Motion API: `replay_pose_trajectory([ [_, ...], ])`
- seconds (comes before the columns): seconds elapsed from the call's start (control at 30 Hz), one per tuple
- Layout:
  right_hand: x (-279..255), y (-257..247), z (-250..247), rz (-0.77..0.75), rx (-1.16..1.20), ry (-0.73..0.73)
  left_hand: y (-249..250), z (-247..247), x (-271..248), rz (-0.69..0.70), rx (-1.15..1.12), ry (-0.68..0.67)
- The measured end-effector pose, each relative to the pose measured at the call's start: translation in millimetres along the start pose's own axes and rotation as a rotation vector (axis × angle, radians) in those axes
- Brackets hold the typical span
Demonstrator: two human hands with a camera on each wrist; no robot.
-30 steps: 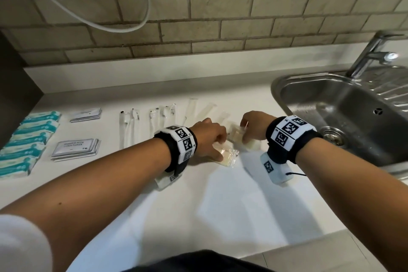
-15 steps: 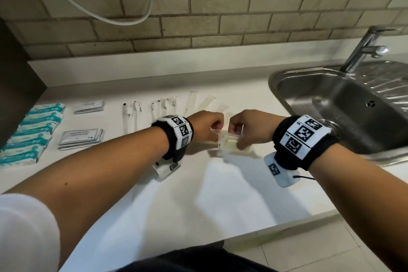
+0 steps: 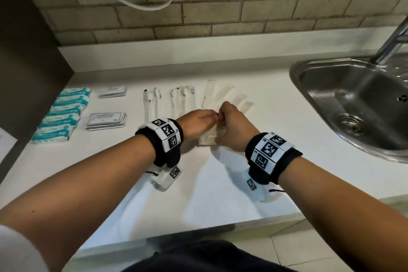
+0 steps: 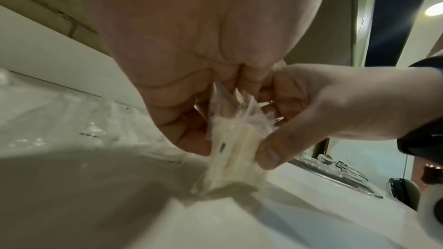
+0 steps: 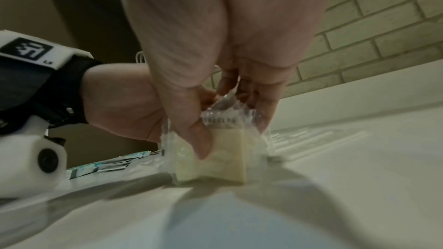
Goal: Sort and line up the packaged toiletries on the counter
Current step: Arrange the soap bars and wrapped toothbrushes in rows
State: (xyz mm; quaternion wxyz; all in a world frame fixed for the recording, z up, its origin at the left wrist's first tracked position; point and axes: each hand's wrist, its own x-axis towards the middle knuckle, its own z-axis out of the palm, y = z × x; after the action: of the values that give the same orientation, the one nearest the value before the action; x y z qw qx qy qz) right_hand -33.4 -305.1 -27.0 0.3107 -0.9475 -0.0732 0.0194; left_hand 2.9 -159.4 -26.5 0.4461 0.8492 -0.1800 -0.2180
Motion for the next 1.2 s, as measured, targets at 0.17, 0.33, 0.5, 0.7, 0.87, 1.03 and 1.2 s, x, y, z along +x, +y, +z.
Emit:
replay_pose_trajectory([
  [0.17,-6,0,13,0.073,0.024,0.072,-3,-2,-23,0.02,0.192,-0.125],
  [0.33,-10,4,13,0.139,-0.073,-0.16,-17,-5,-32,0.03,0.393,-0.073],
  [0.5,-13,-2,16,0.062,-0.004,-0.218,-20,-12,-43,0.036,0.407,-0.01],
  [0.7,-16,-5,19,-0.009,-0.169,-0.236,-30,-14,-56,0.031,0.572,-0.142],
  [0.87,-13,-7,24,-0.049,-0.193,-0.271,-27,-2,-54,-0.027,0.688,-0.094],
  [1.03,-10,-12,20,-0.08,-0.201,-0.29,-19,-5,-53,-0.006,0.661,-0.084],
  [1.2,-11,-14,24,-0.066,-0.22,-0.341,-22,-2,-54,-0.05,0.737,-0.079],
])
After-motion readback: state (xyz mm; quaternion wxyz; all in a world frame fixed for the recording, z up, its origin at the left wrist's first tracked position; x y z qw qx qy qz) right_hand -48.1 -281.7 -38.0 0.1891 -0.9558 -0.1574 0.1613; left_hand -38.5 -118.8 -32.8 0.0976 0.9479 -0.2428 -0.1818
